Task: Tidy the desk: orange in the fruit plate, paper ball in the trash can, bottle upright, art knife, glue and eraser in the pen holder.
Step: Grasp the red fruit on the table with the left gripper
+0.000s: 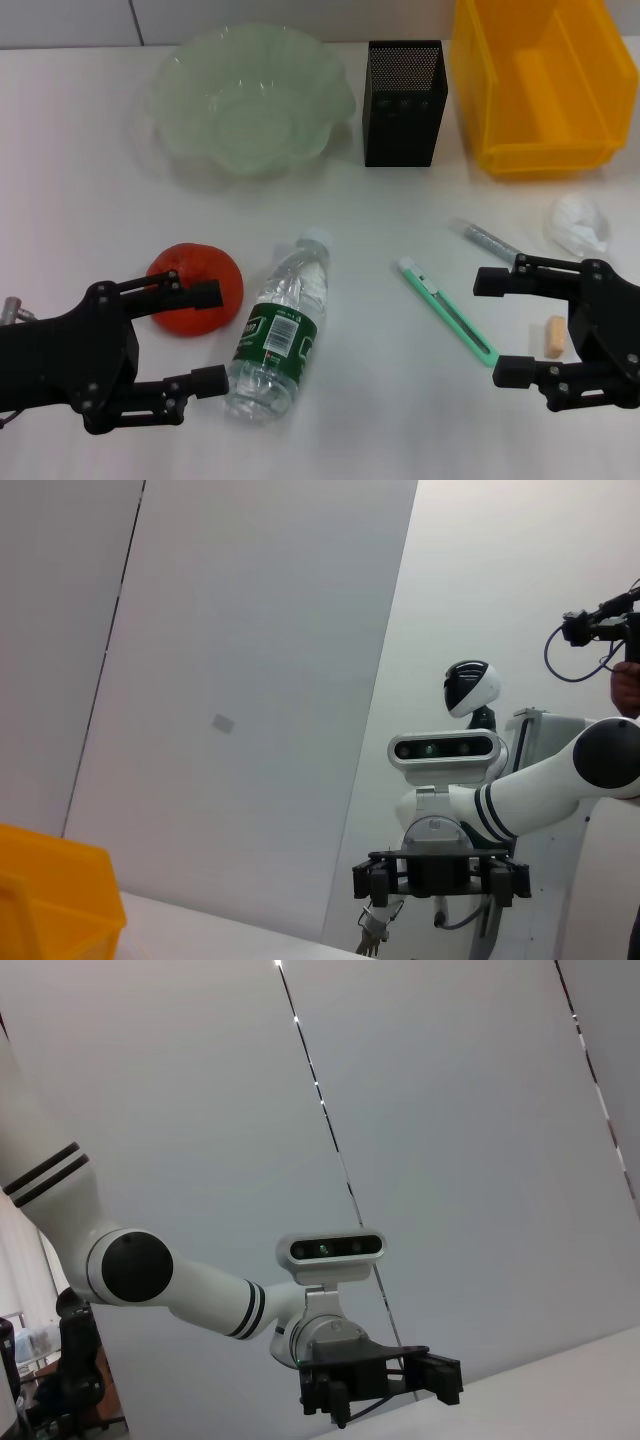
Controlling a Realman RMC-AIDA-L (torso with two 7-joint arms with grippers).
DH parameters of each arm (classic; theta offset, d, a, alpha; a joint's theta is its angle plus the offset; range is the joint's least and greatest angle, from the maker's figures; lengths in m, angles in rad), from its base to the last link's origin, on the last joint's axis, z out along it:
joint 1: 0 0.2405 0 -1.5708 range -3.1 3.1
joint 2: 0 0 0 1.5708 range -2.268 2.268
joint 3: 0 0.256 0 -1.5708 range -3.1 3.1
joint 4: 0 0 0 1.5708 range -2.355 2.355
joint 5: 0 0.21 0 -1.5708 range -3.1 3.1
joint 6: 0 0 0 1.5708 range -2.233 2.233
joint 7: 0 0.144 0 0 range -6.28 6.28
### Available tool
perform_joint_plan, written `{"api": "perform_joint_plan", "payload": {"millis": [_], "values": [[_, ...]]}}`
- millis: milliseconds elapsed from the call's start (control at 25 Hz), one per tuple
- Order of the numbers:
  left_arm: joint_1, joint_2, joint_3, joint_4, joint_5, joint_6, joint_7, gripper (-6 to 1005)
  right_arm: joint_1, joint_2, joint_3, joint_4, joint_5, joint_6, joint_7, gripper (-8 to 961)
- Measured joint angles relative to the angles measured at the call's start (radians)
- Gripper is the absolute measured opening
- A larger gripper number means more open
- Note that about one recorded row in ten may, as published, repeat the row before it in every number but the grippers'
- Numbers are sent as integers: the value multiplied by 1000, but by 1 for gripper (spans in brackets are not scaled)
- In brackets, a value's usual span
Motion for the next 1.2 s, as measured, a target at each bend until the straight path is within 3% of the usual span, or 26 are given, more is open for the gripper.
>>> {"api": "perform_joint_plan", "payload": {"millis": [520, 680, 760, 920, 1160, 1200], "values": [[-3, 2, -4, 6, -3, -3, -7, 770, 8, 1, 0, -2, 0, 3, 1, 815], [-10, 14, -26, 105, 0, -44, -122, 765, -8, -7, 9, -1, 0, 14, 2, 815], [-34, 30, -26, 181, 22, -175, -279, 763, -15, -8, 9, -1, 0, 18, 2, 815], [-85, 42, -27, 205, 111, -279, -374, 759, -40, -11, 10, -2, 0, 40, 2, 815], [-121, 27, -27, 204, 211, -373, -388, 752, -59, -9, 8, 0, 0, 62, 2, 816], [-130, 8, -28, 203, 266, -437, -384, 751, -59, -9, 8, 0, 0, 63, 2, 816]]}}
